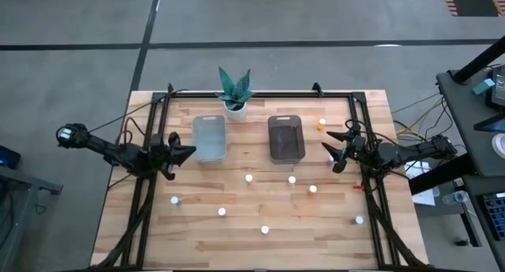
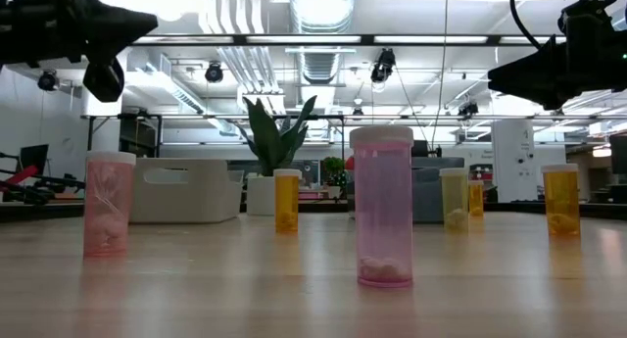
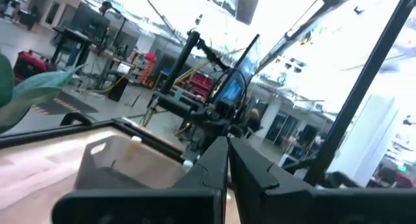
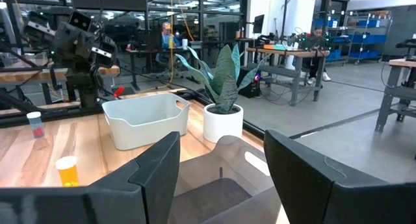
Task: Pick and place medicine bottles into bin by pill shape (circle, oval)
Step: Put the left pink tablet bottle into the gray bin
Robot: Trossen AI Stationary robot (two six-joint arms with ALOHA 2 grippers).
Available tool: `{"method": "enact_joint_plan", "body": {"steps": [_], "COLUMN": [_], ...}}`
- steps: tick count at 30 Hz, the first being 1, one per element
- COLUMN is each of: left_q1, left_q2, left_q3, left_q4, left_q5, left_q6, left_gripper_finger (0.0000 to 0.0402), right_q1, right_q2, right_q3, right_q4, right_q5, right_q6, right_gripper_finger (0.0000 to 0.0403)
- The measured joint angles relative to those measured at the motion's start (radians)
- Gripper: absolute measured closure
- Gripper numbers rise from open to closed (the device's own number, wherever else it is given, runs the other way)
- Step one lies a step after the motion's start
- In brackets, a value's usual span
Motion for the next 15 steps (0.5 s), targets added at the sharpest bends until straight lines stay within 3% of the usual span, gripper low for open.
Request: {"method": "enact_joint_plan", "body": {"steps": [4,9,15], "left_q1": [0.0,0.0,-0.001], "left_q2": [0.017,0.102,0.237], "left_q3": [0.019,0.121,0.323], "left_q4": [0.005,0.012,-0.16], "left_q5": [-0.003,-0.004,-0.004], "left_q6": [0.001,0.03,-0.035], "left_gripper_finger": [0.0402,0.0402,0.0402], "right_q1": [-0.001,-0.002,-0.002], "right_q2": [0.0,0.0,0.0], "right_q3": [0.0,0.0,0.0], "right_q4": [0.03,0.264,0.555], "right_q5": [0.003,0.013,-0.152], "right_q6": [-0.005,-0.098,-0.292], "right_gripper_finger": [0.0188,0.0188,0.0188]}}
